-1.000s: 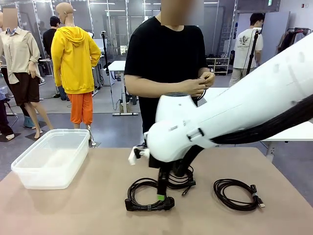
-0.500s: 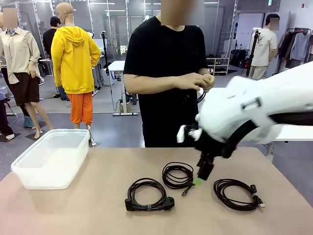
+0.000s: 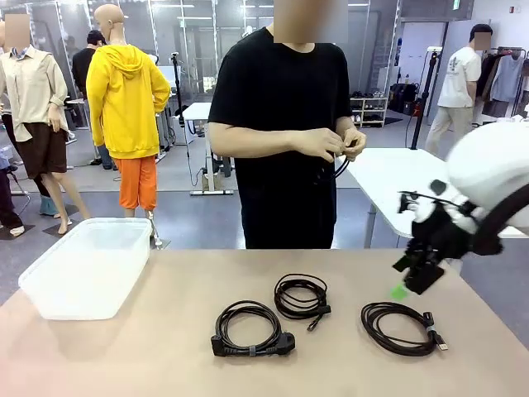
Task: Organize and store the cables.
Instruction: Place the Power Cable into the Organizing box.
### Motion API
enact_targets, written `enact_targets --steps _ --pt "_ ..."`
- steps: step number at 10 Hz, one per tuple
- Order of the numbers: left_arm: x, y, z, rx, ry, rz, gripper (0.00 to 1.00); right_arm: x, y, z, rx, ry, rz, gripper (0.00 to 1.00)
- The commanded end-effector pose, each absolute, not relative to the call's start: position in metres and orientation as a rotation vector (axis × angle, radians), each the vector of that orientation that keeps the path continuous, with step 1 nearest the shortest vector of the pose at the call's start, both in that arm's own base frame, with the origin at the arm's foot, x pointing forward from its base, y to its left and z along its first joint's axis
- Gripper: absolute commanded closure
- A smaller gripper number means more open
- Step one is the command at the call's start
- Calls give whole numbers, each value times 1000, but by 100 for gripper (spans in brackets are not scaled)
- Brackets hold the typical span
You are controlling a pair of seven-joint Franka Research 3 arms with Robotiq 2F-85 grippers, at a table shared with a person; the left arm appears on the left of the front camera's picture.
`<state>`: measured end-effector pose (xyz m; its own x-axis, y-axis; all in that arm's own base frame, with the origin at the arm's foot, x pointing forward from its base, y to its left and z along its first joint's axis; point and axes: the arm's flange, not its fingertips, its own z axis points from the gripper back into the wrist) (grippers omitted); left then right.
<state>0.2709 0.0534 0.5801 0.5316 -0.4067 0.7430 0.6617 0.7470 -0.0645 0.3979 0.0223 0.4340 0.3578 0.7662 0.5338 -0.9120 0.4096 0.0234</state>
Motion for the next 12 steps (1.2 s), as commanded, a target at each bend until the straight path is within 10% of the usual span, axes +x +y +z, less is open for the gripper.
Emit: enact_targets --steps 1,6,12 --pt "271 53 581 -362 -779 -655 0 395 -28 420 397 -578 1134 0" --pt "271 53 581 -362 -779 -655 0 372 -154 384 584 -902 1192 0" --pt "271 53 581 -362 -779 -655 0 352 -168 381 569 -927 1151 0"
